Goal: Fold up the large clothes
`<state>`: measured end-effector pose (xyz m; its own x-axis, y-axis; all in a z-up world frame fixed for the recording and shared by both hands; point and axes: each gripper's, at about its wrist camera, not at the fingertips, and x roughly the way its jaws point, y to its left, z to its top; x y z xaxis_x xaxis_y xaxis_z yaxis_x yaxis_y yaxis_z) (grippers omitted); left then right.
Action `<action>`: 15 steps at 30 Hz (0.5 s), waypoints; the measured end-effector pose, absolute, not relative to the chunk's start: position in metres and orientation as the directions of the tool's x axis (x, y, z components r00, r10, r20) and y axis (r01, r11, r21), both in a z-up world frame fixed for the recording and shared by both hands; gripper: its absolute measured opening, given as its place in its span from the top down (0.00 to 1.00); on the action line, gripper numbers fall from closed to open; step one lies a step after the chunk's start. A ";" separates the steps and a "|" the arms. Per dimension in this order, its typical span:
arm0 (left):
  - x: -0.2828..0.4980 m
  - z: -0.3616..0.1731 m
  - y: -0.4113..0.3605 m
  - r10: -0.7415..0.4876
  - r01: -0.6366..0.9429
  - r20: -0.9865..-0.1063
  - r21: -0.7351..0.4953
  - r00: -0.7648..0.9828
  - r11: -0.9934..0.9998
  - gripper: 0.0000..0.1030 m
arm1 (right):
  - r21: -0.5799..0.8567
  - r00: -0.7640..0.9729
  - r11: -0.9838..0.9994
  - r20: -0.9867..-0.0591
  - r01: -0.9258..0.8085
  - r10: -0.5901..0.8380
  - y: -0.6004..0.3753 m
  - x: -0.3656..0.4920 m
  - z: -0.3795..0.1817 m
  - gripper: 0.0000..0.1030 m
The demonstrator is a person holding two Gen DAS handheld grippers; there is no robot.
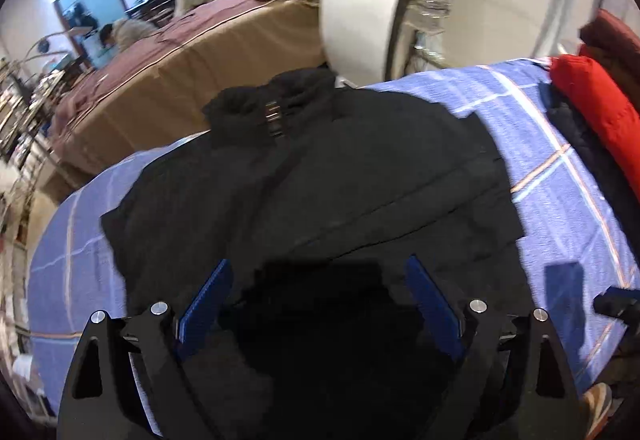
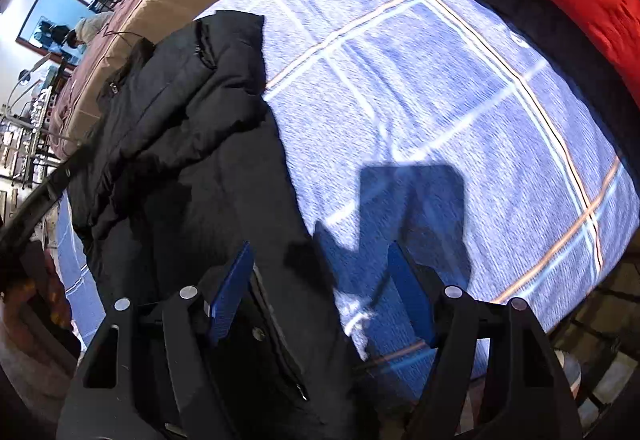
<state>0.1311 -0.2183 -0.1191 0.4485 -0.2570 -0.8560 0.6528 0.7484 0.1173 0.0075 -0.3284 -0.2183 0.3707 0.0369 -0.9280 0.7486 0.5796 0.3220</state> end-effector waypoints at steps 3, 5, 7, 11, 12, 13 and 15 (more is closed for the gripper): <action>0.182 -0.130 -0.150 -0.135 0.538 -0.864 0.174 0.486 0.825 0.16 | 0.344 0.396 0.640 -0.916 0.687 0.066 -0.325 0.060 -0.212 0.32; 0.212 -0.133 -0.117 -0.091 0.479 -0.864 0.184 0.495 0.859 0.16 | 0.335 0.398 0.696 -0.914 0.635 0.077 -0.318 0.102 -0.208 0.32; 0.239 -0.135 -0.092 -0.067 0.439 -0.858 0.192 0.509 0.878 0.16 | 0.324 0.399 0.741 -0.913 0.589 0.082 -0.311 0.141 -0.202 0.32; 0.275 -0.153 -0.074 -0.030 0.430 -0.883 0.198 0.468 0.881 0.16 | 0.279 0.403 0.817 -0.913 0.504 0.063 -0.289 0.224 -0.192 0.32; 0.284 -0.162 -0.072 -0.027 0.429 -0.894 0.188 0.448 0.884 0.16 | 0.262 0.400 0.829 -0.915 0.493 0.052 -0.283 0.240 -0.192 0.32; 0.290 -0.169 -0.070 -0.020 0.430 -0.906 0.181 0.423 0.885 0.16 | 0.241 0.395 0.840 -0.918 0.485 0.036 -0.278 0.256 -0.192 0.32; 0.302 -0.191 -0.064 0.014 0.414 -0.925 0.183 0.379 0.892 0.11 | 0.212 0.382 0.861 -0.924 0.463 0.022 -0.268 0.283 -0.199 0.32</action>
<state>0.3025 -0.0641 -0.1907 0.3791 0.0142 -0.9253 0.4141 0.8916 0.1834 0.2828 -0.2678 -0.1985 0.3816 0.0224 -0.9241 0.4628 0.8608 0.2119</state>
